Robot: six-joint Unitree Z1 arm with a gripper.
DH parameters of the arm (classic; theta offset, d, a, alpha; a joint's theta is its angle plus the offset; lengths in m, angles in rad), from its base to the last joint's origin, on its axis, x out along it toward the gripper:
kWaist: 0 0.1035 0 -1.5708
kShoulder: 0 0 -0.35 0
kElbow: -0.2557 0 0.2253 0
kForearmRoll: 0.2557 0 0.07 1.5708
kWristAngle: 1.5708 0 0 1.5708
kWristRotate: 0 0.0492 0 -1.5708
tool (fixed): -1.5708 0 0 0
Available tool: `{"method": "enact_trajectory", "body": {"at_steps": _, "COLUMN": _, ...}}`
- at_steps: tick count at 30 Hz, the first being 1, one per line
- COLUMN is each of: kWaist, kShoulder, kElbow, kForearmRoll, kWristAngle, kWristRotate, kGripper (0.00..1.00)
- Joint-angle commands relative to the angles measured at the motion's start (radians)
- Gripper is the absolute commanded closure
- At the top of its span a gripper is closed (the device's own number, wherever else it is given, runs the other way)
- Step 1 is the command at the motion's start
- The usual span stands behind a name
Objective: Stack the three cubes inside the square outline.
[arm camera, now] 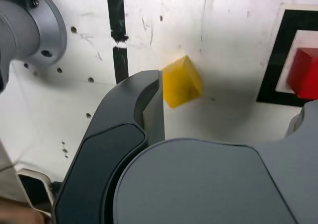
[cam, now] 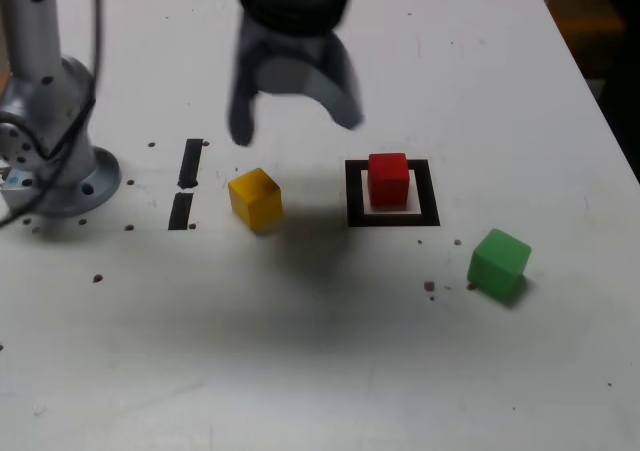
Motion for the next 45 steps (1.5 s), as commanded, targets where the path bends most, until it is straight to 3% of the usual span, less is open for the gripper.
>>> {"method": "enact_trajectory", "body": {"at_steps": 1, "kWaist": 0.003, "kShoulder": -0.094, "kElbow": 0.052, "kForearmRoll": 0.012, "kWristAngle": -0.026, "kWristRotate": -0.037, "kGripper": 0.00}}
{"method": "enact_trajectory", "body": {"at_steps": 6, "kWaist": 0.007, "kShoulder": -0.080, "kElbow": 0.159, "kForearmRoll": -0.030, "kWristAngle": -0.056, "kWristRotate": -0.105, "kGripper": 0.00}}
{"method": "enact_trajectory", "body": {"at_steps": 13, "kWaist": -0.018, "kShoulder": -0.070, "kElbow": 0.294, "kForearmRoll": -0.192, "kWristAngle": -0.036, "kWristRotate": -0.263, "kGripper": 0.01}}
{"method": "enact_trajectory", "body": {"at_steps": 17, "kWaist": -0.029, "kShoulder": -0.061, "kElbow": 0.330, "kForearmRoll": -0.259, "kWristAngle": -0.041, "kWristRotate": -0.288, "kGripper": 0.01}}
{"method": "enact_trajectory", "body": {"at_steps": 27, "kWaist": -0.024, "kShoulder": -0.014, "kElbow": 0.343, "kForearmRoll": -0.294, "kWristAngle": -0.071, "kWristRotate": -0.287, "kGripper": 0.02}}
{"method": "enact_trajectory", "body": {"at_steps": 33, "kWaist": -0.004, "kShoulder": 0.020, "kElbow": 0.345, "kForearmRoll": -0.329, "kWristAngle": -0.093, "kWristRotate": -0.214, "kGripper": 0.28}}
{"method": "enact_trajectory", "body": {"at_steps": 40, "kWaist": -0.004, "kShoulder": 0.020, "kElbow": 0.368, "kForearmRoll": -0.392, "kWristAngle": -0.099, "kWristRotate": -0.214, "kGripper": 0.38}}
{"method": "enact_trajectory", "body": {"at_steps": 45, "kWaist": -0.004, "kShoulder": 0.013, "kElbow": 0.373, "kForearmRoll": -0.404, "kWristAngle": -0.092, "kWristRotate": -0.219, "kGripper": 0.72}}
